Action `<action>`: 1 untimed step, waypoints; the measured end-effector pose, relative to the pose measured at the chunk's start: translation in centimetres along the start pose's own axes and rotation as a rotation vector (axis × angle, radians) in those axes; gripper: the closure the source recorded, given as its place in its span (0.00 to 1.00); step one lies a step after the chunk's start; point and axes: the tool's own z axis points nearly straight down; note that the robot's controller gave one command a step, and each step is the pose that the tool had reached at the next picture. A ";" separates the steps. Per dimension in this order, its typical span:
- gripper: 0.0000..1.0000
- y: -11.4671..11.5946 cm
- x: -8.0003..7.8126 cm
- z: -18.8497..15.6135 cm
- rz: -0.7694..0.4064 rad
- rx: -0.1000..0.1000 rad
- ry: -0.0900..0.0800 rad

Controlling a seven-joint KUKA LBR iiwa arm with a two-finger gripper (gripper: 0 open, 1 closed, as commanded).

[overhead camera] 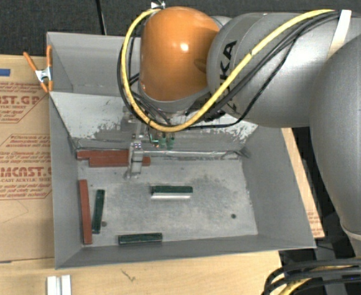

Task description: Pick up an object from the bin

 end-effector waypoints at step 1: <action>0.00 -5.2 -0.4 4.3 0.023 -0.002 -0.004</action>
Offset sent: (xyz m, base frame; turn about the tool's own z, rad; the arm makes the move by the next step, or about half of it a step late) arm -0.0160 -0.0841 -0.0497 -0.1278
